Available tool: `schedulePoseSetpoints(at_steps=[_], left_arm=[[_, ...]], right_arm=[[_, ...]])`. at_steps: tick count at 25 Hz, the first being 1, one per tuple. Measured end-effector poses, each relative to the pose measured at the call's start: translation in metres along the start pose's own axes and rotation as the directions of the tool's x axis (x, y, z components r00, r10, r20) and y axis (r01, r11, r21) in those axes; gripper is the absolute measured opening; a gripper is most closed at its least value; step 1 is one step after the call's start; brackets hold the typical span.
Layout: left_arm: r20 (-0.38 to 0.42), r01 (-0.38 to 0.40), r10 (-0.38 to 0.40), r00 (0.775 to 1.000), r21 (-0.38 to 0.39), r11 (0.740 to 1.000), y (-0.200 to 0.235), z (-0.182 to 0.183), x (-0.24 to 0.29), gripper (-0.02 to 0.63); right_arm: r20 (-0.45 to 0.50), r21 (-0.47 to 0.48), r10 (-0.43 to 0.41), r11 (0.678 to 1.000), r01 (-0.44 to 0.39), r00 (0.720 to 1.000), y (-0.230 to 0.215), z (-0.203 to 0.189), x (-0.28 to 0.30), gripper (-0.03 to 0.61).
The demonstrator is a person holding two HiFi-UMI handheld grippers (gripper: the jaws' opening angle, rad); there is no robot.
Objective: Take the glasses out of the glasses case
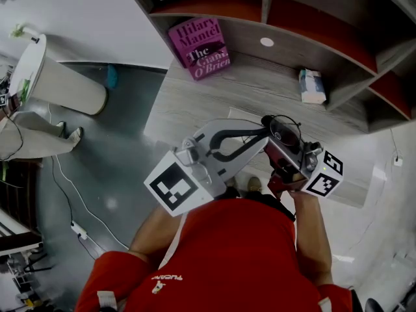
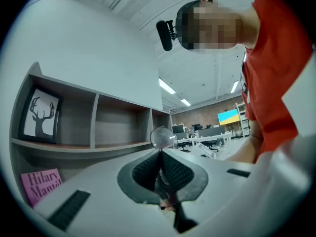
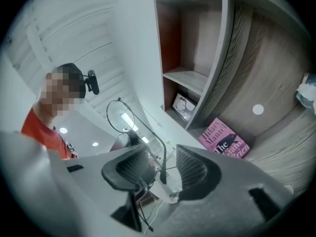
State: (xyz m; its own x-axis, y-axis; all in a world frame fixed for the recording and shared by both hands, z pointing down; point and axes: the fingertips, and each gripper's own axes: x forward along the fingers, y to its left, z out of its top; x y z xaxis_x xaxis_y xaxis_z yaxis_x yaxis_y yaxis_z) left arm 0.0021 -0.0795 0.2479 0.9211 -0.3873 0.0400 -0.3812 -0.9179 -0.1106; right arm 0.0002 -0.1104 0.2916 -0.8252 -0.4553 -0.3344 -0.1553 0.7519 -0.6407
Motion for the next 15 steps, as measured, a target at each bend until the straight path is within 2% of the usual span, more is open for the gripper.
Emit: schedulePoseSetpoints(at_steps=[3,8,15], left_arm=[[-0.029,-0.002,0.004,1.0,0.071,0.997,0.001,-0.002,-0.002,0.014],[-0.04,-0.043,0.048,0.998,0.132,0.99,0.006,-0.003,-0.006,0.014],[0.029,-0.025,0.023,0.999,0.079,0.997,0.005,0.006,-0.01,0.014]], right_arm=[[0.003,-0.001,-0.009,1.0,0.009,1.0,0.001,-0.002,0.0,0.179],[-0.002,0.023,-0.045,0.999,0.045,0.999,-0.006,-0.007,-0.006,0.179],[0.042,0.223,-0.027,0.975,0.016,0.999,-0.018,-0.012,-0.006,0.23]])
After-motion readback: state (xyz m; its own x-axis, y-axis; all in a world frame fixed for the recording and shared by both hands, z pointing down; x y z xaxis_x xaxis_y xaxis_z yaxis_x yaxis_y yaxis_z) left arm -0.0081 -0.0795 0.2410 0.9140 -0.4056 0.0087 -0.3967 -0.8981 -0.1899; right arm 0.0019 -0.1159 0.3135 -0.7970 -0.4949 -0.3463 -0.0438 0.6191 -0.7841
